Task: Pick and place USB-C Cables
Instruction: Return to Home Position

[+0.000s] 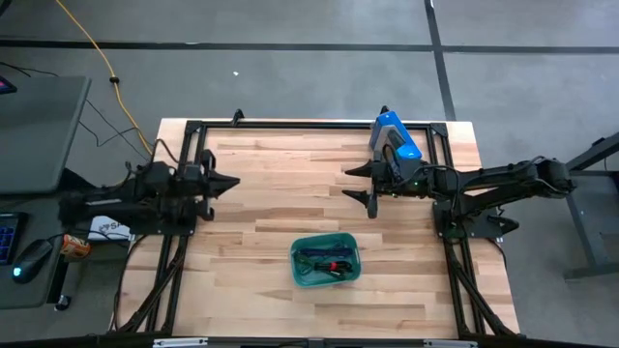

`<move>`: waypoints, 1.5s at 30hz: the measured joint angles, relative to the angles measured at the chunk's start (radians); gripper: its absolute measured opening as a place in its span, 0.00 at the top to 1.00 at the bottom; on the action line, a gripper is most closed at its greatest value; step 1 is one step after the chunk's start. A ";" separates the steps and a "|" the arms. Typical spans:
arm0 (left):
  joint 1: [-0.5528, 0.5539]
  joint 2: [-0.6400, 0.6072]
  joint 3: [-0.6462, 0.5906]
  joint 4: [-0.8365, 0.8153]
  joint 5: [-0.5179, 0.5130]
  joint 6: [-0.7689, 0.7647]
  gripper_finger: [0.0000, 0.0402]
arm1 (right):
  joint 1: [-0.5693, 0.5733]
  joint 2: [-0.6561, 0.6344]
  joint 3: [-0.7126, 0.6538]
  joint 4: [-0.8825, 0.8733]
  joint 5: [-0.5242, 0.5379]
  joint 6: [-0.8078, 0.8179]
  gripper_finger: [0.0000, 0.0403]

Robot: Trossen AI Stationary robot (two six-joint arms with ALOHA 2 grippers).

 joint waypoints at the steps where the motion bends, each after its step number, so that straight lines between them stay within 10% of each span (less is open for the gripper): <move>1: 0.007 -0.031 -0.022 0.012 0.011 -0.011 1.00 | 0.000 0.000 0.000 0.000 0.000 0.000 0.33; 14: -0.003 -0.200 -0.267 0.047 0.009 -0.111 1.00 | 0.000 0.000 0.000 -0.001 0.000 0.000 0.33; 45: -0.199 -0.205 -0.264 0.042 -0.069 -0.119 1.00 | 0.000 0.000 0.000 -0.045 0.000 0.045 0.33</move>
